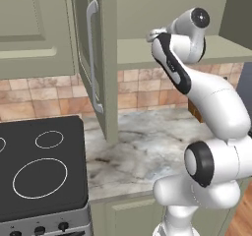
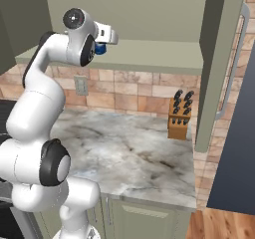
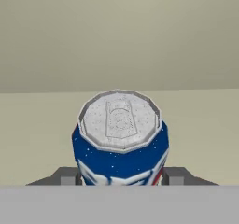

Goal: Pick the can from the counter and place it in the open cabinet.

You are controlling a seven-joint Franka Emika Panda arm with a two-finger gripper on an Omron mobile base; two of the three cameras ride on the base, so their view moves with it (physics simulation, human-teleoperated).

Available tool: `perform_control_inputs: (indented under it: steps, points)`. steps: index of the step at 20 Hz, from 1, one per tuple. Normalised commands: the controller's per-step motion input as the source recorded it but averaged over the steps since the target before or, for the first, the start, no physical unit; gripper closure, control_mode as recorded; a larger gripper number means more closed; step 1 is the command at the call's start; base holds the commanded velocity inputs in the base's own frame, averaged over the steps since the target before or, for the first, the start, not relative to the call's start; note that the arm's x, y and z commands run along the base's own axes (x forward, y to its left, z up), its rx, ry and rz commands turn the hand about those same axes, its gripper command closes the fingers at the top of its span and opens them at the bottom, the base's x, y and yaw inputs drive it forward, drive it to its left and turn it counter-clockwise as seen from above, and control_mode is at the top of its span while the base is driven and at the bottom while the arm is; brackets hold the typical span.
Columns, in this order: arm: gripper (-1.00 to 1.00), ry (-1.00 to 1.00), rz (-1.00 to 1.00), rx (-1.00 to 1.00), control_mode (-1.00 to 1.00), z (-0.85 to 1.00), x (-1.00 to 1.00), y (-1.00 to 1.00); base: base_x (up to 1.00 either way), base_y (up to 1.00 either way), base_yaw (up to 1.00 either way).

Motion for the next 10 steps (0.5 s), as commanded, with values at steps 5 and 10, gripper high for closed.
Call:
perform_control_inputs:
  steps: [5, 10]
  points:
    - [1.00, 0.00, 0.00, 0.00, -1.00, -0.18, 0.16, 0.00, 0.00, 0.00, 0.00]
    - [1.00, 0.00, 0.00, 0.00, -1.00, -0.21, 0.18, 0.00, 0.00, 0.00, 0.00]
